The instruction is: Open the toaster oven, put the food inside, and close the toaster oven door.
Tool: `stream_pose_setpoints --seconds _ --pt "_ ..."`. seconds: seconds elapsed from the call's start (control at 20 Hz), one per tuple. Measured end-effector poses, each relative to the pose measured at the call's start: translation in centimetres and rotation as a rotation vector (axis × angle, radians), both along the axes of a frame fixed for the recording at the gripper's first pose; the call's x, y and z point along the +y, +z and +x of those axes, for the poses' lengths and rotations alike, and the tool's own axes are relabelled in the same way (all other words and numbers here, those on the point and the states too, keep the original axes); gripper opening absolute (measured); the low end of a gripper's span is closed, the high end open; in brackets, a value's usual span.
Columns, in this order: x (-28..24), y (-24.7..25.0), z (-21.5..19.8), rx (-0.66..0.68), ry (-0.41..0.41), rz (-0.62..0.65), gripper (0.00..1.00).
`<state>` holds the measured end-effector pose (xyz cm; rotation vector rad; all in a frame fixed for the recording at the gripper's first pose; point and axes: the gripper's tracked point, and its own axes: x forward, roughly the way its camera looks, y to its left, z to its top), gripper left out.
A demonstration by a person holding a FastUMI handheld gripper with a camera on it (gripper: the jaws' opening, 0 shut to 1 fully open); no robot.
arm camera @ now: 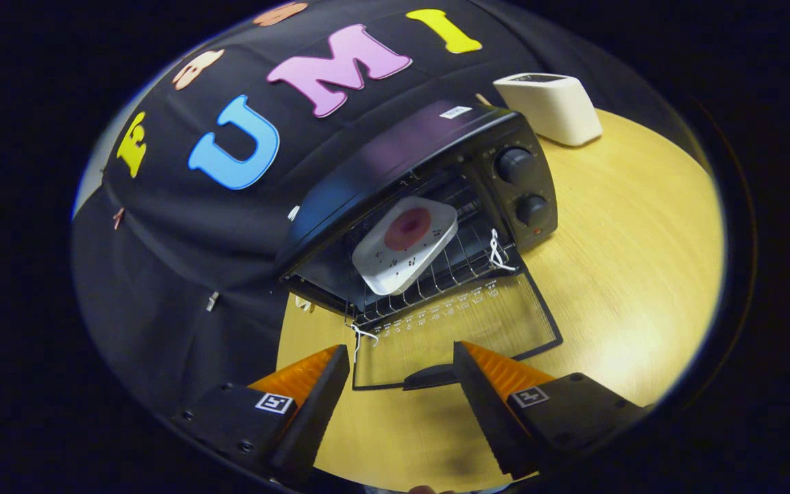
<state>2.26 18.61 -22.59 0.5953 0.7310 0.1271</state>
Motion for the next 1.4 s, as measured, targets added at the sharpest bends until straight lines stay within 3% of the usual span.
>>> stream_pose_setpoints --seconds 0.25,0.6,1.05,1.4 --pt "-0.6 -1.2 -1.6 -0.033 0.084 -0.234 0.99" --pt "-2.1 -6.6 -4.8 0.099 0.098 -0.455 0.99" --pt "-0.8 -10.6 -5.2 0.175 0.132 -0.543 0.99" --pt "-0.3 -12.1 -3.4 0.205 0.116 -0.527 0.99"
